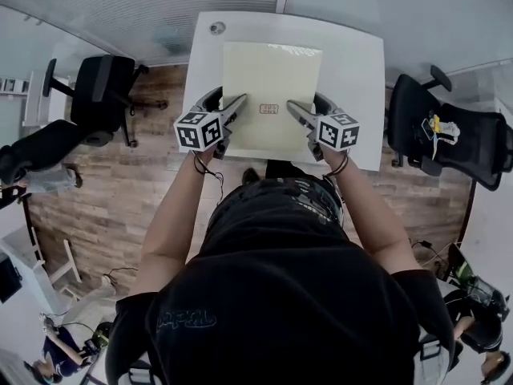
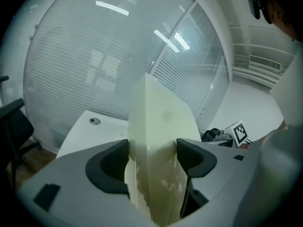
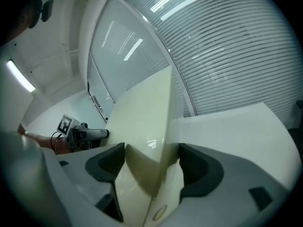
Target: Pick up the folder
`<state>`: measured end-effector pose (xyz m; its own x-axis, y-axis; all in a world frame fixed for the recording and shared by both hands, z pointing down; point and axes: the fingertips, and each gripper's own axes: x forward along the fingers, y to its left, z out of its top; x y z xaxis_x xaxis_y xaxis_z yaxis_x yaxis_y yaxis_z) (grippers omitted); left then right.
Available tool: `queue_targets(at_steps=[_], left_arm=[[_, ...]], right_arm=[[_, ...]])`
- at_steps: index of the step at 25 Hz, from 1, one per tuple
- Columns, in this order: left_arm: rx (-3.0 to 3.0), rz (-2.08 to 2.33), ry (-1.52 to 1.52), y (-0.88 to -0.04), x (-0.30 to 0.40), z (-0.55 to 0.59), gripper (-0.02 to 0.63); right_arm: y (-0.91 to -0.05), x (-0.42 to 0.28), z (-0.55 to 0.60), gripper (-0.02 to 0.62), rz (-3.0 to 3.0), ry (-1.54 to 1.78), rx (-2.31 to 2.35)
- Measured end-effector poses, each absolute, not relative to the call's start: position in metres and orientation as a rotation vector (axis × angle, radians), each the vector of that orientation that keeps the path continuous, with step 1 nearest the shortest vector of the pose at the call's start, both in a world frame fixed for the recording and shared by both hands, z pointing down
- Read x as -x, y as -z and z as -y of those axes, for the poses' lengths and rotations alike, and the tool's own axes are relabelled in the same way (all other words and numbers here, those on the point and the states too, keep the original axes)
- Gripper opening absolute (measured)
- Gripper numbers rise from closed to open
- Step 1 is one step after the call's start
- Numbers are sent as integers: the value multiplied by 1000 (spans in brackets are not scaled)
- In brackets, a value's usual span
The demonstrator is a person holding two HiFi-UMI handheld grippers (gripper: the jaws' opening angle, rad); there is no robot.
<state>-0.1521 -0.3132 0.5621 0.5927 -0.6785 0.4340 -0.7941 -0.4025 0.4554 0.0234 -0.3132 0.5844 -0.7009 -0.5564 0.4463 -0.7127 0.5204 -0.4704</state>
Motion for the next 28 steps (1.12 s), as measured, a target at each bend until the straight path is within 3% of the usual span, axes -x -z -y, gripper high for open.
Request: queue_targets(at_steps=[11,28], left_arm=[[-2277,1059,-141,-523,156,255,327],[-2281,1077,-122,-513,121,173,327]], right_arm=[[-530,-22,246,353,2516,-809,-1227],[-518,-57,166,353,2509,-790,-1216]])
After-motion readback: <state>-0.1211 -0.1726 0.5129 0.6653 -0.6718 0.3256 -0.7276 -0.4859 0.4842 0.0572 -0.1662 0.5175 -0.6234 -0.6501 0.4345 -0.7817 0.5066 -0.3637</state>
